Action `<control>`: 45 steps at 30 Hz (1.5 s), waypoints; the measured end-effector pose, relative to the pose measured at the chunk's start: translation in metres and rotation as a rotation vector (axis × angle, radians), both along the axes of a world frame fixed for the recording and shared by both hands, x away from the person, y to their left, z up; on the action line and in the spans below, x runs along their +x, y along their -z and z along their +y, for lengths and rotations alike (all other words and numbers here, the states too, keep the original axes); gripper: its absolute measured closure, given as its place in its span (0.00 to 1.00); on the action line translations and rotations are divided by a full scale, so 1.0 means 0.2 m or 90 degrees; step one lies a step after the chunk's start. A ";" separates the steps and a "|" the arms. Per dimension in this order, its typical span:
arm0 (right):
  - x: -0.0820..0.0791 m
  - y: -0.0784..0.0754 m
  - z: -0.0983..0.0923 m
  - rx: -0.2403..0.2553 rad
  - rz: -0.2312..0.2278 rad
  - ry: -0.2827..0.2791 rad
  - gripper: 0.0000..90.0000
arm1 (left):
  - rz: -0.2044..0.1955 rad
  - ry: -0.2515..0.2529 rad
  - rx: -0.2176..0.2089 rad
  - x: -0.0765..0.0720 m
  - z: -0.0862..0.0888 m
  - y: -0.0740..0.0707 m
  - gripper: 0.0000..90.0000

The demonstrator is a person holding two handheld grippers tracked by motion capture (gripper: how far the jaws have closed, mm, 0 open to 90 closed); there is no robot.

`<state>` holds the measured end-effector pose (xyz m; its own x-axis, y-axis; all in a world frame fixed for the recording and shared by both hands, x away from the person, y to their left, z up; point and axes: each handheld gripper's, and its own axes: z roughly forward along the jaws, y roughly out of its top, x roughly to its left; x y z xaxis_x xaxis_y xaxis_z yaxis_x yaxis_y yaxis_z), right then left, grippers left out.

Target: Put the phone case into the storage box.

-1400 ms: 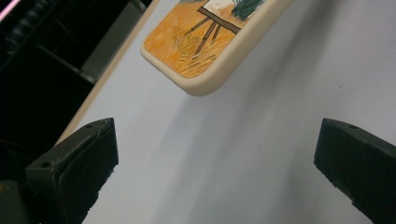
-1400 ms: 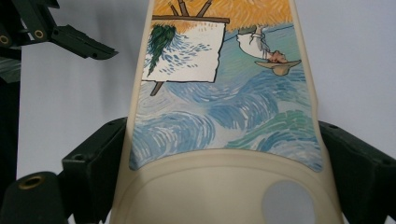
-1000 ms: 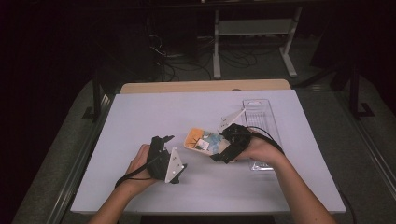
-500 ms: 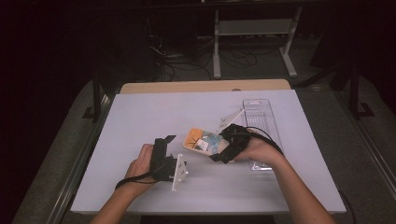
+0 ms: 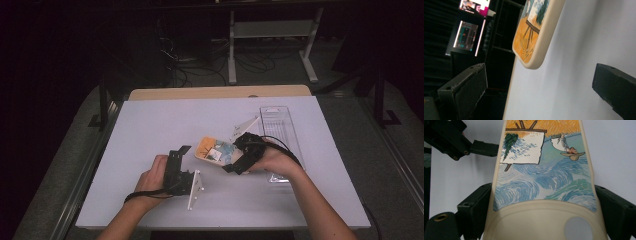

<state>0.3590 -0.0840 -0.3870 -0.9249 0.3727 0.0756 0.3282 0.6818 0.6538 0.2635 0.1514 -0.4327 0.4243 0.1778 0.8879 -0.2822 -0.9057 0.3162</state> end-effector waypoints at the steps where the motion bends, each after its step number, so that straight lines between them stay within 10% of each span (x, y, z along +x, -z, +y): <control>1: 0.00 0.00 0.00 0.004 -0.001 0.000 0.11 | -0.005 0.000 0.002 0.00 0.00 0.00 0.00; 27: 0.02 -0.01 0.14 0.022 0.016 -0.005 0.11 | -0.083 0.004 0.037 -0.01 -0.02 0.02 0.00; 45: -0.02 0.02 0.19 0.022 0.012 -0.024 0.11 | -0.163 0.035 0.095 -0.04 -0.05 0.06 0.26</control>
